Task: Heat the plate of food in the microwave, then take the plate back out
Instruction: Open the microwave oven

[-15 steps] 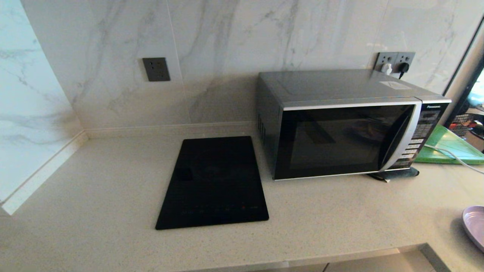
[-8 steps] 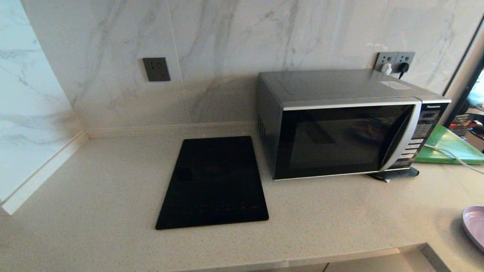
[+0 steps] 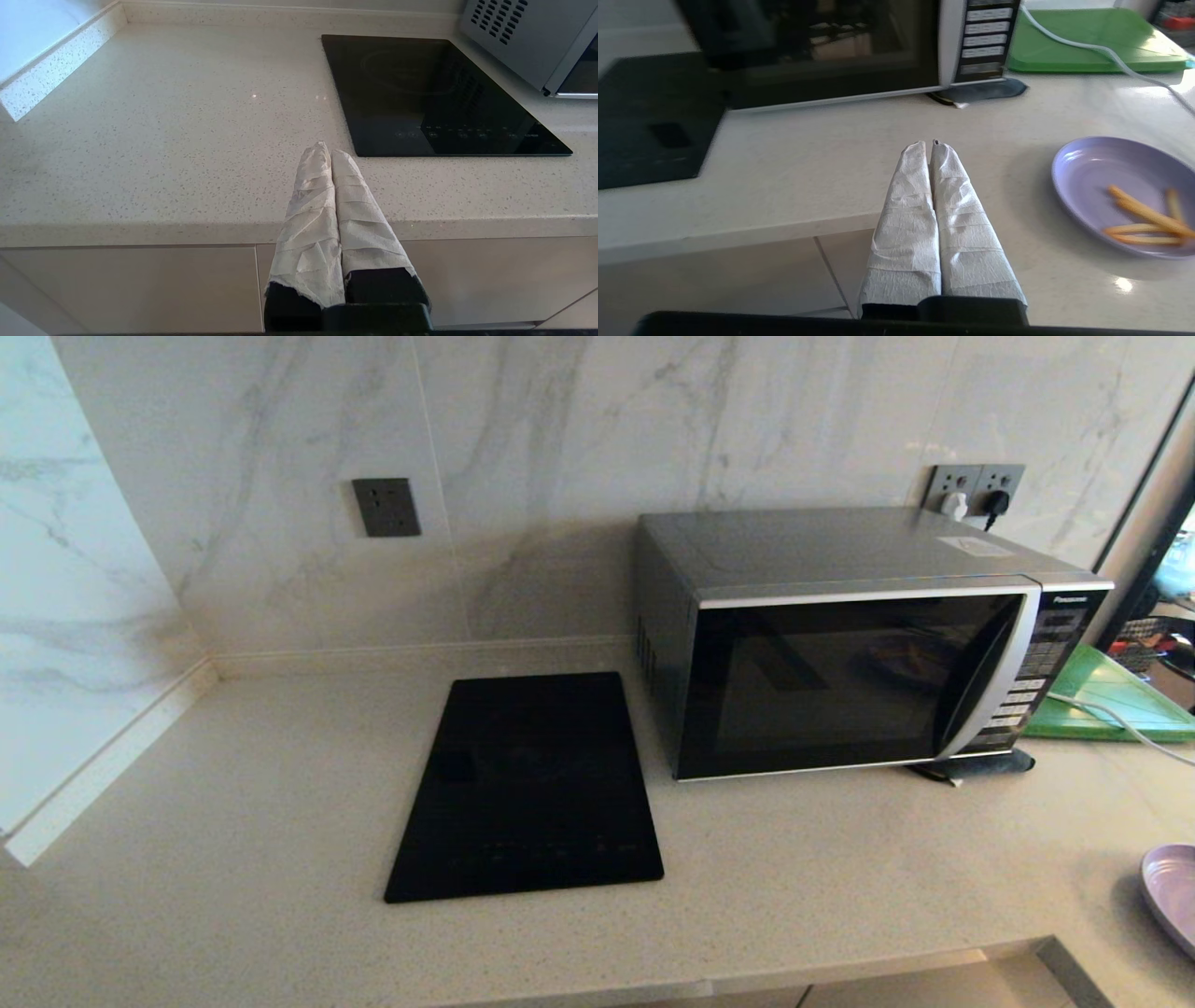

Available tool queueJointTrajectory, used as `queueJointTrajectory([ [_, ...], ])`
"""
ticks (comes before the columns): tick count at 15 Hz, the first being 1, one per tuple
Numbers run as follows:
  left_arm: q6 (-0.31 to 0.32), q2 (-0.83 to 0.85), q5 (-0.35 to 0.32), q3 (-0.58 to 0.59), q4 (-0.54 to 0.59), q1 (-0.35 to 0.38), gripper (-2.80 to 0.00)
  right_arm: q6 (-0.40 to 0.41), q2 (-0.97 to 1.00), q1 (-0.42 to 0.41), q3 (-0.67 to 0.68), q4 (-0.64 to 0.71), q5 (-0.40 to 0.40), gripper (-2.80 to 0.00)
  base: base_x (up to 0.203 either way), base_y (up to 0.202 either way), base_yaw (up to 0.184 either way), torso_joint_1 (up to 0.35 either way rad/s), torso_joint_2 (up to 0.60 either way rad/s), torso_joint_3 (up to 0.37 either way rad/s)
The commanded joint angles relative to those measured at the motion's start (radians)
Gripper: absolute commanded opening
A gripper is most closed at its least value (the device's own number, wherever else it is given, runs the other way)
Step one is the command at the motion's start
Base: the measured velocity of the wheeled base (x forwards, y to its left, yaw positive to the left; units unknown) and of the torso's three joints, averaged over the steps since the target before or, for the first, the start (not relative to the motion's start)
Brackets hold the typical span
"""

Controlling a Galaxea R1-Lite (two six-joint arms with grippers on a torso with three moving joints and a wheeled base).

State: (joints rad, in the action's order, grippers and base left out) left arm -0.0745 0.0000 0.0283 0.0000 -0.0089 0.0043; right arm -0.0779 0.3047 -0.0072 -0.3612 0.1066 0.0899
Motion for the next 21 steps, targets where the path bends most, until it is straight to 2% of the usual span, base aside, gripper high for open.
queueJointTrajectory([
  [1,-0.001,0.002,0.001,0.000,0.000,0.000,-2.80,0.002,0.141,-0.002,-0.053,-0.014,0.010,-2.80,0.000,0.000,0.000,0.000,0.00,0.000],
  [11,-0.001,0.002,0.001,0.000,0.000,0.000,-2.80,0.003,0.519,-0.002,-0.072,-0.363,0.054,-2.80,0.000,0.000,0.000,0.000,0.00,0.000],
  [13,-0.001,0.002,0.001,0.000,0.000,0.000,-2.80,0.001,0.578,-0.001,-0.075,-0.413,0.118,-2.80,0.000,0.000,0.000,0.000,0.00,0.000],
  [18,-0.001,0.002,0.001,0.000,0.000,0.000,-2.80,0.004,0.658,0.000,-0.086,-0.441,0.153,-2.80,0.000,0.000,0.000,0.000,0.00,0.000],
  [21,-0.001,0.002,0.001,0.000,0.000,0.000,-2.80,0.010,0.728,0.002,-0.081,-0.549,0.235,-2.80,0.000,0.000,0.000,0.000,0.00,0.000],
])
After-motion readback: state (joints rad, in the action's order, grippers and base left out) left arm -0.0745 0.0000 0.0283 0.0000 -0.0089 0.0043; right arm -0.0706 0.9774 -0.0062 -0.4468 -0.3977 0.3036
